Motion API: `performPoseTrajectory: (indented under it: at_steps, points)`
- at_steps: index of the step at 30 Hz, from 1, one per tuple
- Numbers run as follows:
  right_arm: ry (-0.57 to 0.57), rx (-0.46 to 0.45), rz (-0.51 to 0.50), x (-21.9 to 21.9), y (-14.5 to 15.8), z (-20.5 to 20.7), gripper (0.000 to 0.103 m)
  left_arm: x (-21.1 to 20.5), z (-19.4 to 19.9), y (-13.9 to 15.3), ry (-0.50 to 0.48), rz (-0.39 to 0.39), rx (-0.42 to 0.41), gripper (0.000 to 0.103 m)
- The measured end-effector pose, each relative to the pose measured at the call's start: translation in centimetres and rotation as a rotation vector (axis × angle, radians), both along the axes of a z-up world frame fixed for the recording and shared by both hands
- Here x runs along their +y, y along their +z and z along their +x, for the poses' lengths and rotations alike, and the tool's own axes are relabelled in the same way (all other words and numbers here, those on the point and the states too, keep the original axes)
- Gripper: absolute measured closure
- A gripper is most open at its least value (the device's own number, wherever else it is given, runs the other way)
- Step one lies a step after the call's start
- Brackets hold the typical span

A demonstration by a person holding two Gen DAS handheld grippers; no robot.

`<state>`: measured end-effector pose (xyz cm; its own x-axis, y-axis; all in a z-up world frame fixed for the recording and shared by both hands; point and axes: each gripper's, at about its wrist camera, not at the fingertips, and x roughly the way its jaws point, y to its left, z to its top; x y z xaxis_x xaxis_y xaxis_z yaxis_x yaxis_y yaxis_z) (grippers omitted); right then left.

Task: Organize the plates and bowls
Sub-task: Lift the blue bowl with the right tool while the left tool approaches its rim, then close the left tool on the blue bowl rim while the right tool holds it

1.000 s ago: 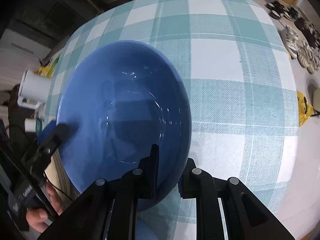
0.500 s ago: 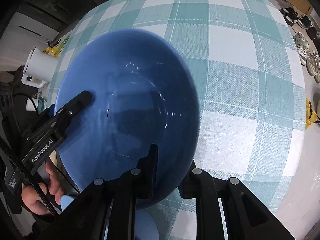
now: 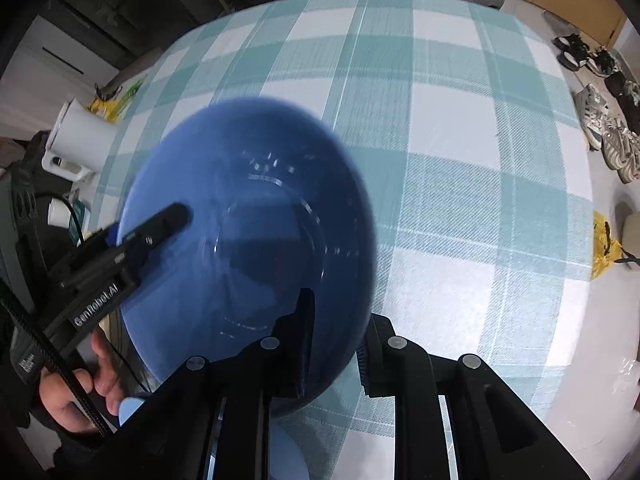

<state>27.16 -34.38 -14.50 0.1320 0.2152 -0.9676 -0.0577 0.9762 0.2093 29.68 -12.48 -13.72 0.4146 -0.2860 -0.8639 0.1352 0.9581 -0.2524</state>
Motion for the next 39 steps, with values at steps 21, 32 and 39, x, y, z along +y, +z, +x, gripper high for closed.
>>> performPoseTrajectory:
  at_steps: [21,32,39]
  points:
    - [-0.110,-0.174,-0.014,-1.2,1.8,2.5,0.070,0.7,0.1,0.0,0.014,-0.050,0.004,0.033]
    - [-0.055,-0.166,-0.034,0.0,1.6,1.6,0.085,1.0,0.1,-0.6,-0.004,-0.081,0.037,0.063]
    - [-0.054,-0.163,-0.038,0.4,1.7,1.4,0.087,-0.1,-0.5,-0.4,-0.064,-0.088,0.059,0.090]
